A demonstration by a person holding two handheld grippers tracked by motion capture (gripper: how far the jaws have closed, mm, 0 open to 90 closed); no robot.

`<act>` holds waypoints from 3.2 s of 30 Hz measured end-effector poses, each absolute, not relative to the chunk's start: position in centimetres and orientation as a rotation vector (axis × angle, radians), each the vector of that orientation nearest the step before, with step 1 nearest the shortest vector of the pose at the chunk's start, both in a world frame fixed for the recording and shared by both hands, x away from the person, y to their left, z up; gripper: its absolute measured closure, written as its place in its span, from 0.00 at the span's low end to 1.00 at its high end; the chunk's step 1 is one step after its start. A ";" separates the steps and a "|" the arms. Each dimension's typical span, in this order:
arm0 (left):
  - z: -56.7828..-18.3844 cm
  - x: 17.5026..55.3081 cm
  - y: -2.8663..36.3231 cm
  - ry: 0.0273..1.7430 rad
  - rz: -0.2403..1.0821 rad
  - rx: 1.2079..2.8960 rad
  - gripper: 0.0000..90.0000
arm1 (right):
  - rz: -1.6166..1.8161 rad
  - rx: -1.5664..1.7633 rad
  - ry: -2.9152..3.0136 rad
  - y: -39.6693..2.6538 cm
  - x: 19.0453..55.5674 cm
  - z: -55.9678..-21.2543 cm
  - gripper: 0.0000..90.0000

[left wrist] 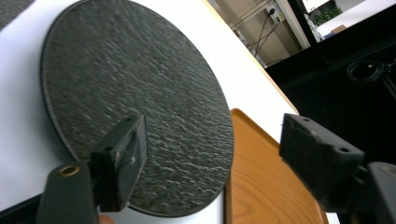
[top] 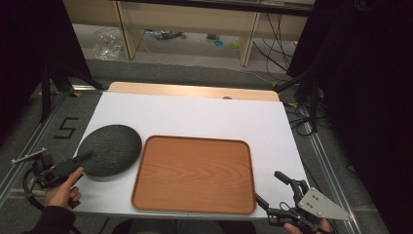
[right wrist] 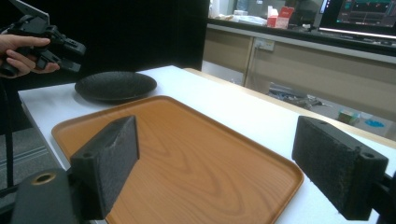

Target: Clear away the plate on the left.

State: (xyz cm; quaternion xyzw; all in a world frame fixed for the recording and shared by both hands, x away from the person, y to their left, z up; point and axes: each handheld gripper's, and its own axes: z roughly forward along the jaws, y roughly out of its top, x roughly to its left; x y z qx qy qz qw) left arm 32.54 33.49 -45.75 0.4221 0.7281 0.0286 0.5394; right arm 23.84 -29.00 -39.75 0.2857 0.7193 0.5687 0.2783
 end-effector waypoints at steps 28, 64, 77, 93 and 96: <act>-49.4 33.0 36.4 1.893 -0.115 0.800 0.29 | 1.520 0.757 1.946 -29.0 23.9 -39.8 0.18; -51.9 34.3 34.8 1.881 -0.299 0.719 0.50 | 1.511 0.716 1.944 -28.8 24.0 -39.7 0.18; -52.7 33.9 34.8 1.943 -0.271 0.678 0.84 | 1.524 0.700 1.947 -28.6 24.0 -39.7 0.19; -52.1 33.8 35.3 1.900 -0.285 0.622 0.95 | 1.516 0.689 1.963 -28.6 24.0 -39.7 0.19; -52.5 33.8 35.3 1.891 -0.297 0.616 0.95 | 1.514 0.691 1.959 -28.6 23.9 -39.7 0.19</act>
